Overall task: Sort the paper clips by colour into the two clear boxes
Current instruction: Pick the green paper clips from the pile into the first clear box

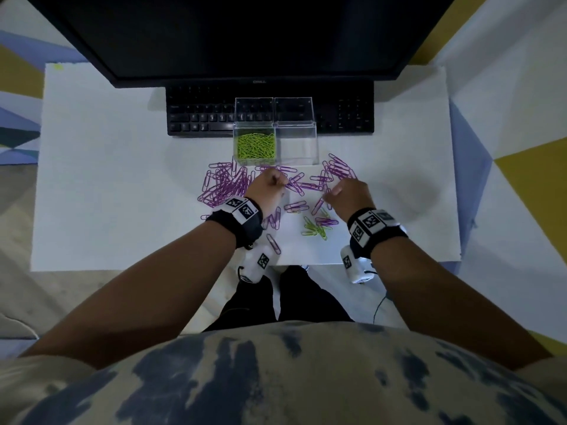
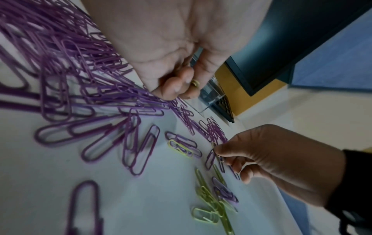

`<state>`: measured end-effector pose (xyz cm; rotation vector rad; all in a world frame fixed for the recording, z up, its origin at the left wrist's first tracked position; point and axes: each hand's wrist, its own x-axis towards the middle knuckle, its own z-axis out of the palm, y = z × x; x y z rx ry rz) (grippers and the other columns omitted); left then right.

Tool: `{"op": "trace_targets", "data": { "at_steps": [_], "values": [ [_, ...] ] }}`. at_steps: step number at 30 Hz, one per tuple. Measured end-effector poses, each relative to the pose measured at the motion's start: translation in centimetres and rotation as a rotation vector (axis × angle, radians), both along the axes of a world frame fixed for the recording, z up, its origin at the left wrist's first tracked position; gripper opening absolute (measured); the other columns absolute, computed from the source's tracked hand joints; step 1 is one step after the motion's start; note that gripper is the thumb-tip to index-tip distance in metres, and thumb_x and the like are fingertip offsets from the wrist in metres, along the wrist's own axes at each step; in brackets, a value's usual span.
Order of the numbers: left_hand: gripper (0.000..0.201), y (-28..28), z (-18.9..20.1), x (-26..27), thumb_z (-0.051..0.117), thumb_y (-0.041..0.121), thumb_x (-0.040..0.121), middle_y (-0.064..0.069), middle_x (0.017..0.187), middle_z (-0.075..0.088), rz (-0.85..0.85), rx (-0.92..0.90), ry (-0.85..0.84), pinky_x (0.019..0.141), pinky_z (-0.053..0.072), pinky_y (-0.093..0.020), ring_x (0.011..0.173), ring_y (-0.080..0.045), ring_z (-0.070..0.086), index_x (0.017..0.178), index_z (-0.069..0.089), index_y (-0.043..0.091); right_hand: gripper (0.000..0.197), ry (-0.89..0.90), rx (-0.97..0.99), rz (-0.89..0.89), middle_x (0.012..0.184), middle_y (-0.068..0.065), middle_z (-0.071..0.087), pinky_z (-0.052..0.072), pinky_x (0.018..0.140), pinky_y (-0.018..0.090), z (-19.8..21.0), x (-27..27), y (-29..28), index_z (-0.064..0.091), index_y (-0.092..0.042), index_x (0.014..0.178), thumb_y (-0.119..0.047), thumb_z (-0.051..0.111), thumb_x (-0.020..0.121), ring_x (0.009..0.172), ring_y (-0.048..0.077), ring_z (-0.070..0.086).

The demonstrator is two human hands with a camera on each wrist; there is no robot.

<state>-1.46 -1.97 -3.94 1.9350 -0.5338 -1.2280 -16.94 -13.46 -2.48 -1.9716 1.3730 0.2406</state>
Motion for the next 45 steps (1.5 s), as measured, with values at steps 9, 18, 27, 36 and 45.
{"op": "trace_targets", "data": {
  "at_steps": [9, 18, 27, 36, 45],
  "values": [
    [0.023, 0.4, 0.6, -1.0, 0.035, 0.012, 0.096, 0.001, 0.071, 0.052, -0.252, 0.07, -0.169, 0.05, 0.033, -0.024, 0.055, -0.012, 0.045, 0.094, 0.057, 0.009, 0.007, -0.084, 0.032, -0.053, 0.083, 0.001, 0.064, 0.045, 0.074, 0.023, -0.2, -0.8, -1.1, 0.065, -0.01, 0.081, -0.015, 0.062, 0.083, 0.077, 0.016, 0.058],
    [0.005, 1.0, -0.5, -2.4, 0.051, 0.014, 0.084, 0.0, 0.09, 0.056, -0.699, 0.119, -0.545, 0.071, 0.047, -0.029, 0.081, -0.019, 0.056, 0.082, 0.051, 0.018, 0.017, -0.25, 0.412, -0.232, 0.071, 0.008, 0.059, 0.052, 0.065, 0.032, 0.9, -2.1, -0.1, 0.065, -0.001, 0.082, -0.009, 0.051, 0.086, 0.066, 0.022, 0.058],
    [0.007, 0.4, 2.2, -1.6, 0.047, 0.011, 0.092, -0.002, 0.089, 0.059, -0.512, 0.043, -0.454, 0.062, 0.039, -0.021, 0.075, -0.014, 0.054, 0.088, 0.052, 0.012, 0.012, -0.005, 0.05, 0.099, 0.091, 0.017, 0.068, 0.052, 0.075, 0.033, -0.5, -1.3, 2.5, 0.066, -0.001, 0.084, -0.01, 0.059, 0.083, 0.085, 0.031, 0.063],
    [0.009, -3.4, 6.0, 7.3, 0.049, 0.009, 0.093, -0.008, 0.088, 0.055, -0.32, 0.08, -0.687, 0.06, 0.045, -0.032, 0.073, -0.022, 0.054, 0.101, 0.046, 0.007, 0.018, -0.104, 0.121, 0.097, 0.092, 0.008, 0.06, 0.037, 0.071, 0.025, -0.4, -2.7, 1.1, 0.061, -0.003, 0.099, -0.019, 0.059, 0.09, 0.081, 0.018, 0.052],
    [0.026, -3.8, 4.2, 7.8, 0.056, 0.021, 0.09, -0.012, 0.121, 0.056, -0.65, 0.147, -0.972, 0.097, 0.045, -0.046, 0.115, -0.032, 0.047, 0.114, 0.054, 0.01, 0.026, -0.248, 0.458, -0.14, 0.075, 0.005, 0.056, 0.047, 0.059, 0.023, 1.2, -3.3, -0.1, 0.065, -0.003, 0.093, -0.002, 0.04, 0.088, 0.068, 0.018, 0.053]
  ]
}}
